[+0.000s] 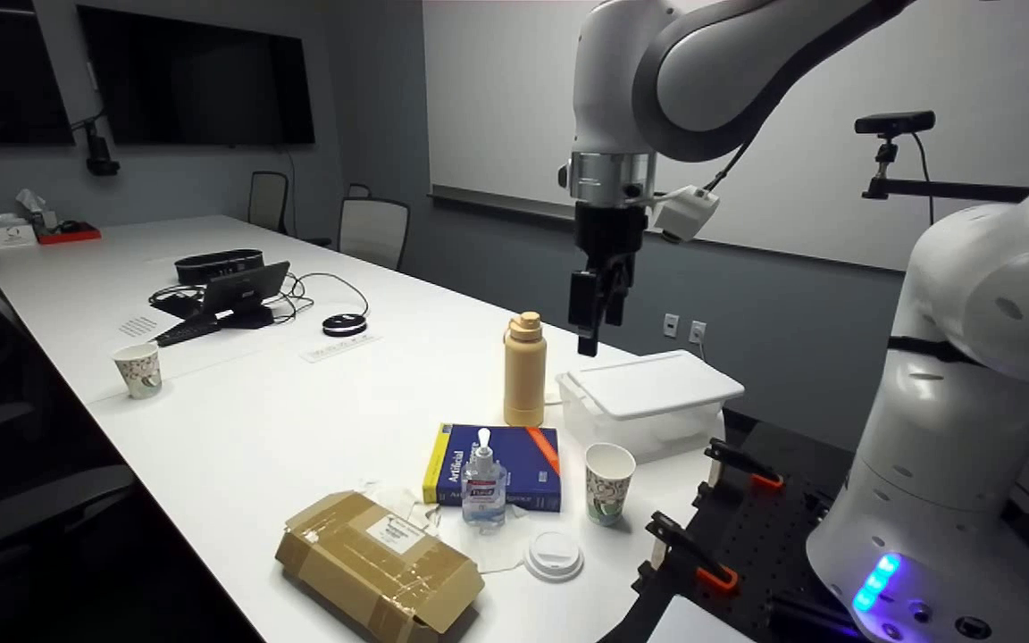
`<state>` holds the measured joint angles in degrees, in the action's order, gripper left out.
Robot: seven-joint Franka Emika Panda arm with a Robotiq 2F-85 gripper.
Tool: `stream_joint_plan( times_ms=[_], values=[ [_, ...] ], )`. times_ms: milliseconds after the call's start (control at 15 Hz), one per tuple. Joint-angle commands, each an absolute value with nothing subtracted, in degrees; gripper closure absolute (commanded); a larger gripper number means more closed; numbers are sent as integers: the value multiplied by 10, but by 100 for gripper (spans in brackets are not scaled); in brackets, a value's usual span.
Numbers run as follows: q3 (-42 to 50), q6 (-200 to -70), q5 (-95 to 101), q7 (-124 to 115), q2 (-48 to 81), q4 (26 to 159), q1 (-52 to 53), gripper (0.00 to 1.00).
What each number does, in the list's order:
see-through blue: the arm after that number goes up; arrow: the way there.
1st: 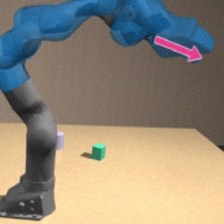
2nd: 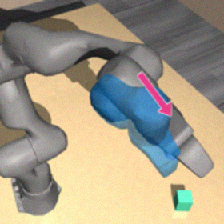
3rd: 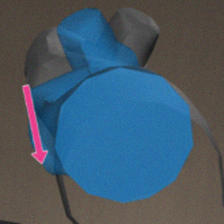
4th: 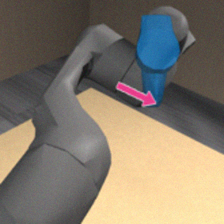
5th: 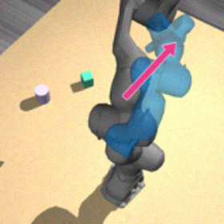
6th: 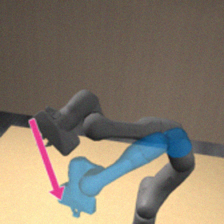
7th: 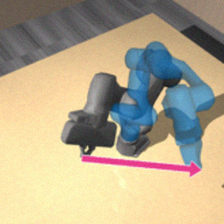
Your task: Pick up the white lid and put it on the paper cup
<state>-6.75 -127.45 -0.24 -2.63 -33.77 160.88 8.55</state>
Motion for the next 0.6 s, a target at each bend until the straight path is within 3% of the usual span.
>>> stream_joint_plan(
  times_ms=[0, 533],
  values=[
    [-81, -1372, -29, -26, -245, 1608, 110, 0],
    [-93, -1587, -2, -33, -15, 1609, 102, 0]
  ],
)
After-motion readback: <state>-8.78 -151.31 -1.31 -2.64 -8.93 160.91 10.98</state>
